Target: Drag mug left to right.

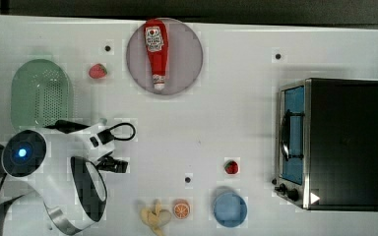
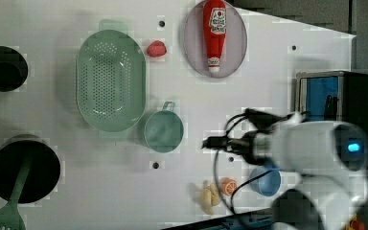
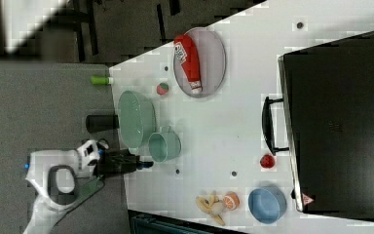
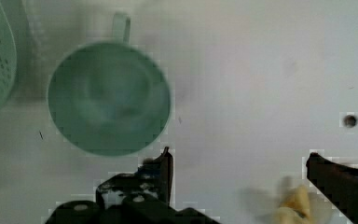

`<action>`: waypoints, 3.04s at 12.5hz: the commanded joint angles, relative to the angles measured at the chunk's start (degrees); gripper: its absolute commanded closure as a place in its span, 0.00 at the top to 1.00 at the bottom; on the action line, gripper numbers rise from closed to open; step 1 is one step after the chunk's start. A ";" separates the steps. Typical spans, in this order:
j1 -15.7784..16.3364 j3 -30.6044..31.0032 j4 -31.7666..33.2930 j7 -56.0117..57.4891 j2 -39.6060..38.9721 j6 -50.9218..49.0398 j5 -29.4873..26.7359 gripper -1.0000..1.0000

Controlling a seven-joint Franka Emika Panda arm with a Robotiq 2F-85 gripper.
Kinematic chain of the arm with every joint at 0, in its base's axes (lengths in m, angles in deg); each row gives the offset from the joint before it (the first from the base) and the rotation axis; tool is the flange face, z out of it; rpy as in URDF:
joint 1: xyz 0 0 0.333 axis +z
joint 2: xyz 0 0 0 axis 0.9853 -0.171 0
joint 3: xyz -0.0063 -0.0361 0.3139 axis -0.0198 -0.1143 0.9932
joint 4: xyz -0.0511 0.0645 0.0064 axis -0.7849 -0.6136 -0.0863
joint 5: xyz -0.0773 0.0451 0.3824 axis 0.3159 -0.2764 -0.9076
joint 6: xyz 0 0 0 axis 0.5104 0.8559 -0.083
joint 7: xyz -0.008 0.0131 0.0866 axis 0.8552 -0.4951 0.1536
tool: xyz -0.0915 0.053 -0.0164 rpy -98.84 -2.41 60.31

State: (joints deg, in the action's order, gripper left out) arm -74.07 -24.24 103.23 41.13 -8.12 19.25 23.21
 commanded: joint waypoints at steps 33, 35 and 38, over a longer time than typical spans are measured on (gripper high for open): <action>-18.81 1.13 3.56 13.24 -20.49 24.53 17.70 0.17; -21.14 1.09 3.53 17.95 -20.28 23.16 17.48 0.17; -24.76 1.10 3.28 21.10 -19.98 19.08 17.35 0.17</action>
State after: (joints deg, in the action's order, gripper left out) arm -96.97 -23.22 106.70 57.62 -29.76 40.23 40.92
